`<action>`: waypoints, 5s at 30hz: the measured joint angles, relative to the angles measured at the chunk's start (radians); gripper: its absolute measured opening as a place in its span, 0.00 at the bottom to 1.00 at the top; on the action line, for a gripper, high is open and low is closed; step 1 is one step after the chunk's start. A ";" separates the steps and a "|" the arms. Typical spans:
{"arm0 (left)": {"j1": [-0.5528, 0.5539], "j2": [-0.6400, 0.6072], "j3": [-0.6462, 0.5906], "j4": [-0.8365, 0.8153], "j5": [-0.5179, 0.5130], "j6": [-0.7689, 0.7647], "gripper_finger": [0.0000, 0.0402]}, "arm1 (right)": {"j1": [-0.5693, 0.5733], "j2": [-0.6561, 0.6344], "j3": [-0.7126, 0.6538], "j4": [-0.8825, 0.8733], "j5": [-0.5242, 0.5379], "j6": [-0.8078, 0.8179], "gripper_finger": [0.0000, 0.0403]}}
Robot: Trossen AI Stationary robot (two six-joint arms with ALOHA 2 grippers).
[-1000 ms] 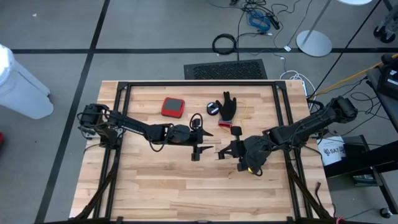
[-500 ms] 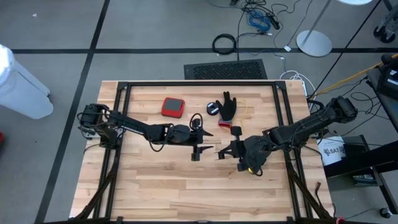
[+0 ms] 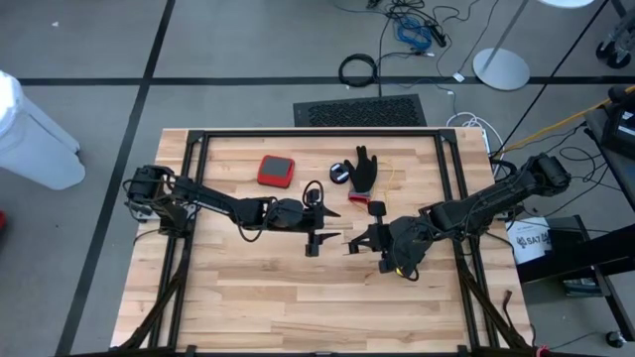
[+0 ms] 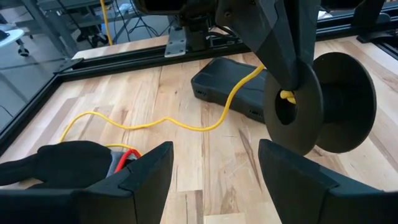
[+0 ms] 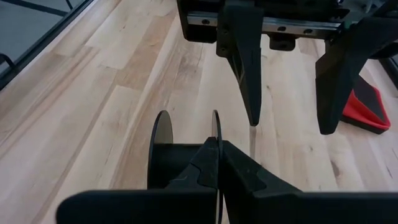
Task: Coil cords
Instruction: Coil the yellow wire onto spool
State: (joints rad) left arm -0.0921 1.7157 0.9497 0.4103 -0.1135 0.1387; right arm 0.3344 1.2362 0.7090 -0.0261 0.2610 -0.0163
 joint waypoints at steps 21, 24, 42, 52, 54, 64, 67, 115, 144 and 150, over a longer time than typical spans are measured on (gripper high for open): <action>0.003 0.000 0.000 0.058 0.003 -0.086 0.61 | 0.000 0.000 0.000 0.000 -0.006 -0.010 0.00; 0.008 0.000 0.000 0.067 0.053 -0.108 0.61 | 0.000 0.000 0.000 0.000 -0.006 -0.023 0.00; 0.017 0.000 0.005 0.088 0.096 -0.159 0.54 | -0.049 0.000 0.000 0.115 0.002 -0.093 0.00; 0.017 -0.013 0.011 0.098 -0.012 -0.104 0.41 | -0.056 0.000 0.000 0.035 0.000 -0.033 0.00; 0.017 -0.012 0.011 0.096 -0.004 -0.106 0.41 | -0.056 0.000 0.000 0.018 0.000 -0.025 0.00; -0.011 -0.012 0.011 0.089 0.136 -0.160 0.41 | -0.056 0.000 0.000 0.023 0.009 -0.029 0.00; -0.020 -0.012 0.011 0.087 0.138 -0.160 0.41 | -0.056 0.000 0.000 0.029 0.009 -0.029 0.00; 0.016 -0.010 0.011 0.092 -0.014 -0.053 0.00 | -0.044 -0.127 0.000 -0.100 0.132 0.015 0.20; -0.029 -0.144 0.016 0.378 -0.199 -0.019 0.00 | 0.143 -0.117 0.000 -0.210 0.786 0.125 0.19; -0.037 -0.145 0.016 0.416 -0.199 -0.020 0.00 | 0.141 -0.112 0.000 -0.145 0.808 0.062 0.19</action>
State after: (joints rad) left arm -0.1288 1.5711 0.9661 0.8261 -0.3126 0.1184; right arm 0.4755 1.1244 0.7090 -0.1714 1.0687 0.0459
